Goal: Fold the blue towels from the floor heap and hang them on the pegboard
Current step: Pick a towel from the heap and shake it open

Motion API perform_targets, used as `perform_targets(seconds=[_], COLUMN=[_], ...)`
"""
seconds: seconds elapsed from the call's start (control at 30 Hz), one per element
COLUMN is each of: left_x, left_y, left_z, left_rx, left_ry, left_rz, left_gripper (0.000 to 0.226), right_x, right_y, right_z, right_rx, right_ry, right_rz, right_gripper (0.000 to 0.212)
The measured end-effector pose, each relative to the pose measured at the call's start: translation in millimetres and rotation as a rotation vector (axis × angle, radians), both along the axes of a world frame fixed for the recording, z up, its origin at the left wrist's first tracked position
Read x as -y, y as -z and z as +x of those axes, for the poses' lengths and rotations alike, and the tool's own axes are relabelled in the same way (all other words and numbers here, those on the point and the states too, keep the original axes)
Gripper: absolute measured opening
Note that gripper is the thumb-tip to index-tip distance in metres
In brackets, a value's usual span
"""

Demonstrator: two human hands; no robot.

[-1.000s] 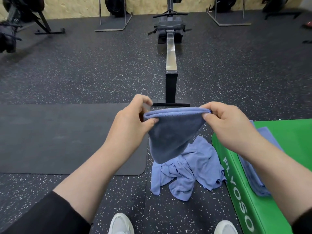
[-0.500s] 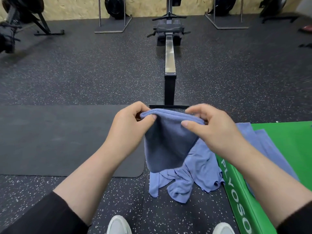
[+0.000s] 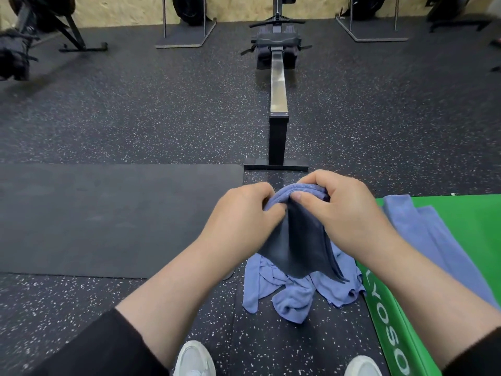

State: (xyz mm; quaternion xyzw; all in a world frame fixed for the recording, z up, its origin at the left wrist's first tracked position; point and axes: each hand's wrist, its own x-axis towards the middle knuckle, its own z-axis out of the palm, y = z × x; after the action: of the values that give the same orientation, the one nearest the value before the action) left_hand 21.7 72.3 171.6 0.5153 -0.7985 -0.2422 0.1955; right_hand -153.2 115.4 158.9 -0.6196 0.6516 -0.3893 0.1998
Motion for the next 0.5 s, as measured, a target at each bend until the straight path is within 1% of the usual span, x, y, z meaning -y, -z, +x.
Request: perform_targets(seconds=[0.07,0.13,0.2,0.23,0.33,0.47,0.5], left_x=[2,2,1,1,0,1,1], left_y=[-2,-6,-7,-6,-3,-2,-3], left_z=[-5,-9,-12,-13,-15,-13,-12], left_rx=[-0.096,-0.297,-0.463,-0.521,-0.581,-0.575,-0.571], left_ry=[-0.063,-0.111,-0.148,-0.167,-0.222,-0.264,-0.285], left_rz=[0.144,0.343,0.490,0.530,0.526,0.436,0.410], left_gripper=[0.022,0.017,0.023,0.025,0.027,0.026,0.031], right_x=[1,3,3,3,5,3,2], right_y=[1,2,6,8,13,6,4], right_z=[-1,-1,0,1,-1,2,4], right_rx=[-0.045,-0.077,-0.081,-0.081,-0.044,0.030,0.023], right_ry=[-0.005,-0.043,-0.080,-0.078,-0.002,-0.020,-0.038], right_rz=[0.016,0.066,0.116,0.123,0.108,0.099,0.101], right_gripper=[0.004,0.013,0.021,0.021,0.006,0.010,0.011])
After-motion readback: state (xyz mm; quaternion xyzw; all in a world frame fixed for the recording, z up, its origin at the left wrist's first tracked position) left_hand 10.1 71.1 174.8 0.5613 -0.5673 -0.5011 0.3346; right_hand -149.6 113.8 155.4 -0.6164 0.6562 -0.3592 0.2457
